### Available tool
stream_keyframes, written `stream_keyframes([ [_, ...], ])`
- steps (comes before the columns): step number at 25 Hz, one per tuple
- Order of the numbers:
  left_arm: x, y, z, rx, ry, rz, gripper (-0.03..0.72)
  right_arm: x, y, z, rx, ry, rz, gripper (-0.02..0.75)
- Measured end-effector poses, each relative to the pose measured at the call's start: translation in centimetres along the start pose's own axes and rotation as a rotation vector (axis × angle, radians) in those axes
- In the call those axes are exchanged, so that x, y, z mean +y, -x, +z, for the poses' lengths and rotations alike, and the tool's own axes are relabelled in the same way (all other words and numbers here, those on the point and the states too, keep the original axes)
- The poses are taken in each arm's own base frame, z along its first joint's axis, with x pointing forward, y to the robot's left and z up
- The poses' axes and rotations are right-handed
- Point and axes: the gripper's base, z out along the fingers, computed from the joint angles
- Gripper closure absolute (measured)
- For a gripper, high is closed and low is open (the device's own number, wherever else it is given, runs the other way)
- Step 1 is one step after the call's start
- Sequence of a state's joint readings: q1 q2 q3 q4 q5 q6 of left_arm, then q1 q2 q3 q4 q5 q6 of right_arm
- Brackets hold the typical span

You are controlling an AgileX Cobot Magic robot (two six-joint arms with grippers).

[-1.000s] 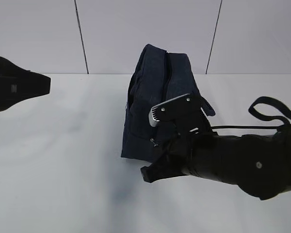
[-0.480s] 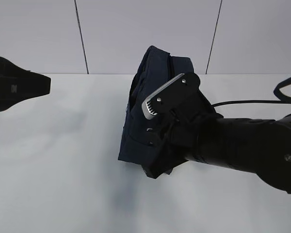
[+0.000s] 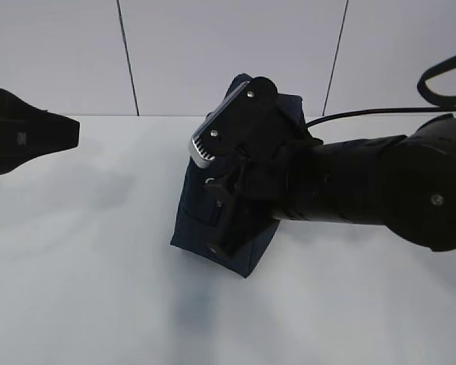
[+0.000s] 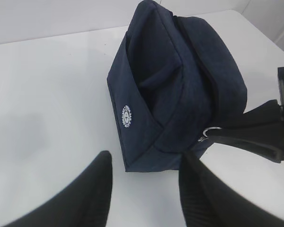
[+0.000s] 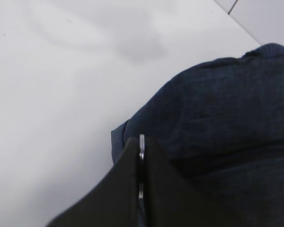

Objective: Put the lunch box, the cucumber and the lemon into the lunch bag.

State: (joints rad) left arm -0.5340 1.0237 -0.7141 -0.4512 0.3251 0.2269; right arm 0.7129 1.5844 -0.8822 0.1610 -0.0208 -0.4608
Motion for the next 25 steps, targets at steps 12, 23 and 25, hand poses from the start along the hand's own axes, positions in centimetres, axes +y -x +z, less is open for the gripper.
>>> stream_keyframes([
  [12, 0.0, 0.0, 0.0, 0.000, 0.000, 0.000, 0.365, -0.2, 3.2, -0.5, 0.049, 0.047, -0.123, 0.717],
  [23, 0.0, 0.0, 0.0, 0.000, 0.000, 0.000, 0.365, -0.2, 4.8, -1.5, 0.165, 0.140, -0.028, 0.717],
  [25, 0.0, 0.0, 0.0, 0.000, 0.000, 0.000, 0.365, -0.2, 5.4, -1.8, 0.176, 0.156, -0.015, 0.717],
])
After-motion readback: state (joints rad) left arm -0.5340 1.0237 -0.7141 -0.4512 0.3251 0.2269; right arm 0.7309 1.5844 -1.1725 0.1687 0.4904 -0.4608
